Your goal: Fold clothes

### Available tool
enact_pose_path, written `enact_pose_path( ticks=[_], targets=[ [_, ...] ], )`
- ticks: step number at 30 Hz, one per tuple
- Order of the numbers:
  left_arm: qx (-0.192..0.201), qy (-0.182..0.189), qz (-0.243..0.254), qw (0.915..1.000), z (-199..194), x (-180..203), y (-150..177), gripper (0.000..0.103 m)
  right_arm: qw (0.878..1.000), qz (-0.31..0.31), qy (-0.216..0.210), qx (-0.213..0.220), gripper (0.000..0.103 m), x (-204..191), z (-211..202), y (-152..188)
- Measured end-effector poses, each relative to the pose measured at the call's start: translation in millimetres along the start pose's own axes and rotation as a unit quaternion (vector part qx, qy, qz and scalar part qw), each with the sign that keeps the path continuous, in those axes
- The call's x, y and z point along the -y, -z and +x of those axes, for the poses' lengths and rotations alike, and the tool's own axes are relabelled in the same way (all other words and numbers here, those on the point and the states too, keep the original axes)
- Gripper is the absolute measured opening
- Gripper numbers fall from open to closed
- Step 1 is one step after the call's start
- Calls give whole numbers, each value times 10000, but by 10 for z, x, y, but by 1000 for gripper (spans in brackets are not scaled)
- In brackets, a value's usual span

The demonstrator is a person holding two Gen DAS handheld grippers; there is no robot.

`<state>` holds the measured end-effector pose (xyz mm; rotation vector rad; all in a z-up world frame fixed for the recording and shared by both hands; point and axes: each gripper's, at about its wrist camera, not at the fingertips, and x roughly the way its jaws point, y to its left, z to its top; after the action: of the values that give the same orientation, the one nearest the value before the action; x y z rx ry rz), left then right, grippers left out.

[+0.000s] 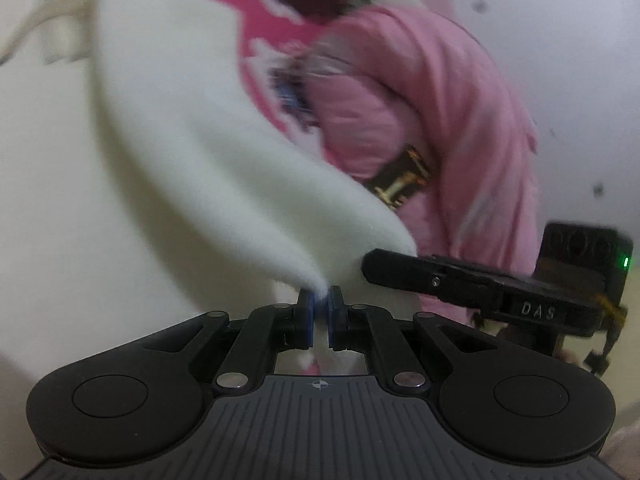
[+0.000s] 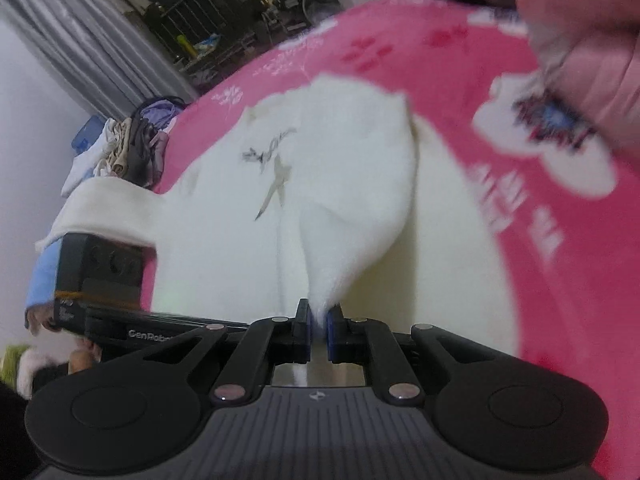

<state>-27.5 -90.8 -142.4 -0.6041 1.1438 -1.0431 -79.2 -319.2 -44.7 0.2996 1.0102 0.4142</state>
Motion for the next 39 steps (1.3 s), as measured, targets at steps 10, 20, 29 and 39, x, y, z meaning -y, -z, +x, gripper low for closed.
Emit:
enact_pose_path(
  ticks=[10, 20, 29, 39],
  targets=[
    [-588, -523, 90, 9969, 310, -104, 169, 6, 9951, 595, 367, -702, 9, 556, 220, 182],
    [-810, -1014, 242, 9913, 175, -45, 167, 24, 9893, 292, 1331, -514, 32, 676, 108, 166],
    [54, -1396, 345, 9896, -190, -86, -439, 30, 9961, 151, 535, 692, 34, 764, 320, -564],
    [1047, -2074, 408, 9718, -220, -536, -1203, 31, 9811, -1602, 854, 668, 34, 1025, 1410, -1255]
  ],
)
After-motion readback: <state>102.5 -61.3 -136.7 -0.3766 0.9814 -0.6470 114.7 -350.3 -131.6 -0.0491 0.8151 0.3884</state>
